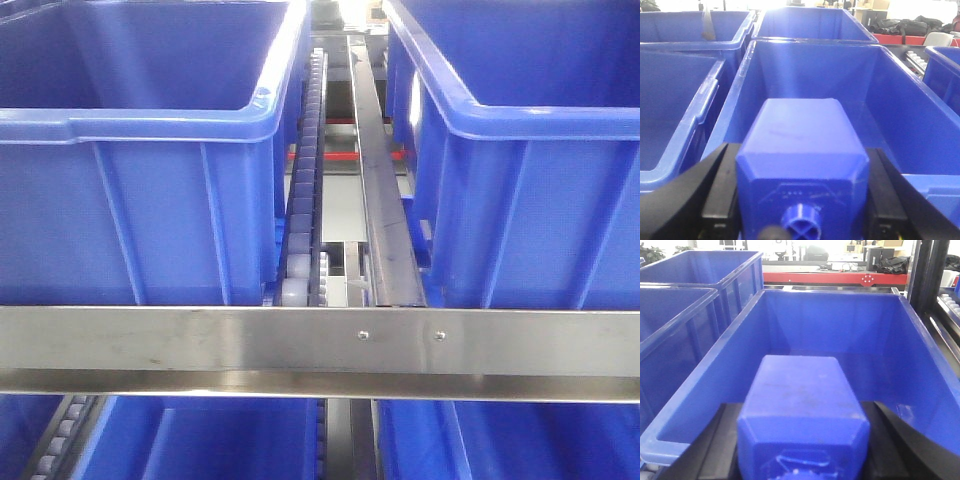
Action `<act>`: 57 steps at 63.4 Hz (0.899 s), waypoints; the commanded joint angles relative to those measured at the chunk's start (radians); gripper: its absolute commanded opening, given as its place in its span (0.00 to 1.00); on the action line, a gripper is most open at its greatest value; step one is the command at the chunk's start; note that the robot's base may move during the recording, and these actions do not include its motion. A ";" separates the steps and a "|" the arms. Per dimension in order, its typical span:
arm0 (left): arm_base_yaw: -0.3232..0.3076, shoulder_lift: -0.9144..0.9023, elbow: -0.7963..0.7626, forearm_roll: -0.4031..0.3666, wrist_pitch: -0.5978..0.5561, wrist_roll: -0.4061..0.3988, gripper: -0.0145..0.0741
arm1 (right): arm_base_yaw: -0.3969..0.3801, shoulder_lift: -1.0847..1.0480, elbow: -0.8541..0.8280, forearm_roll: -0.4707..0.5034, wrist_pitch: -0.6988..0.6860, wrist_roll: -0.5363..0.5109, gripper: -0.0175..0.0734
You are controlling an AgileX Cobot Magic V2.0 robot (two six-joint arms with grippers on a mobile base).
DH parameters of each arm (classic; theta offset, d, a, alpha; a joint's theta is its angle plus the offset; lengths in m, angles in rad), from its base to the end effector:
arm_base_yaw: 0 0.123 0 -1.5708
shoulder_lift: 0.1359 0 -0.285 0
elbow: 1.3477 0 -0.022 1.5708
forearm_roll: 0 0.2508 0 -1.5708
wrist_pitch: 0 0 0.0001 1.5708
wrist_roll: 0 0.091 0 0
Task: Pick and sort blue part to right shelf
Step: 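Position both held parts above the open blue bins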
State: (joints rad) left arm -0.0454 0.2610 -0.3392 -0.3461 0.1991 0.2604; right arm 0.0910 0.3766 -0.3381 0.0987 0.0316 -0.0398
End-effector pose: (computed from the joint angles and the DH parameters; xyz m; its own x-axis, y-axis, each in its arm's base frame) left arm 0.0713 -0.0094 0.2941 -0.0310 -0.0778 -0.9965 0.1102 0.9906 -0.0808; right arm 0.0916 0.0087 0.2984 0.0116 0.0601 -0.9981 -0.0948 0.9938 0.0588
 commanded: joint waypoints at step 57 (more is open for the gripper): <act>-0.001 0.095 -0.088 -0.006 -0.088 0.078 0.60 | -0.004 0.053 -0.086 -0.012 -0.053 -0.008 0.56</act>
State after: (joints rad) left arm -0.0454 0.3068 -0.3637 -0.3461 0.2009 0.3225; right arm 0.0910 0.3888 -0.3547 0.0987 0.0557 -0.0398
